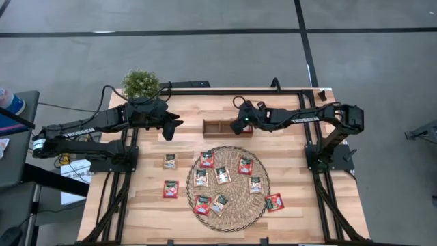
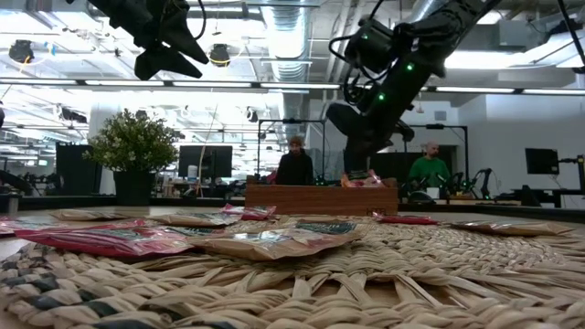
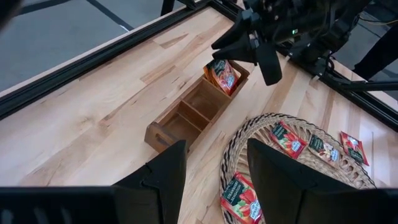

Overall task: Pick & Place Tea
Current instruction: Put the orange tea bag to the right of the wooden organizer

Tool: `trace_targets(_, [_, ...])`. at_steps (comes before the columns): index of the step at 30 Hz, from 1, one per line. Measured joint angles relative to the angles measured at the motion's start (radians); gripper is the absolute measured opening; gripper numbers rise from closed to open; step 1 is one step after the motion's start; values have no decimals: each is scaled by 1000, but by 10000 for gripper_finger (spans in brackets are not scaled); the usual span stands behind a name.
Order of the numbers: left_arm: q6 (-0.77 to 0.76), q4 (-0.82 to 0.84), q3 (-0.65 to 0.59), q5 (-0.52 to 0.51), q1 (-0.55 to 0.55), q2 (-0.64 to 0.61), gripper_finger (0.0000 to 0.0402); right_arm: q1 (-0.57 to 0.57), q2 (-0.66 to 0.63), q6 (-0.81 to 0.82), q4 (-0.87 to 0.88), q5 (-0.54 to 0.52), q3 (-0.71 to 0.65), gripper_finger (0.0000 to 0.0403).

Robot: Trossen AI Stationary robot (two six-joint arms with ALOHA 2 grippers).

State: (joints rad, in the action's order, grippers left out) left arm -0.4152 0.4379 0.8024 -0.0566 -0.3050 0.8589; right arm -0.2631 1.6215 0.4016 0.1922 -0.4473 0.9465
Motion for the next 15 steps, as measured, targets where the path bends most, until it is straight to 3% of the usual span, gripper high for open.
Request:
trace_targets(6, [0,0,0,0,0,0,161,1,0,-24,147,8,55,97])
trace_targets(10, [0,0,0,0,0,0,161,29,0,-111,259,129,94,97])
trace_targets(15, [1,0,0,0,0,0,161,39,2,-87,328,158,95,98])
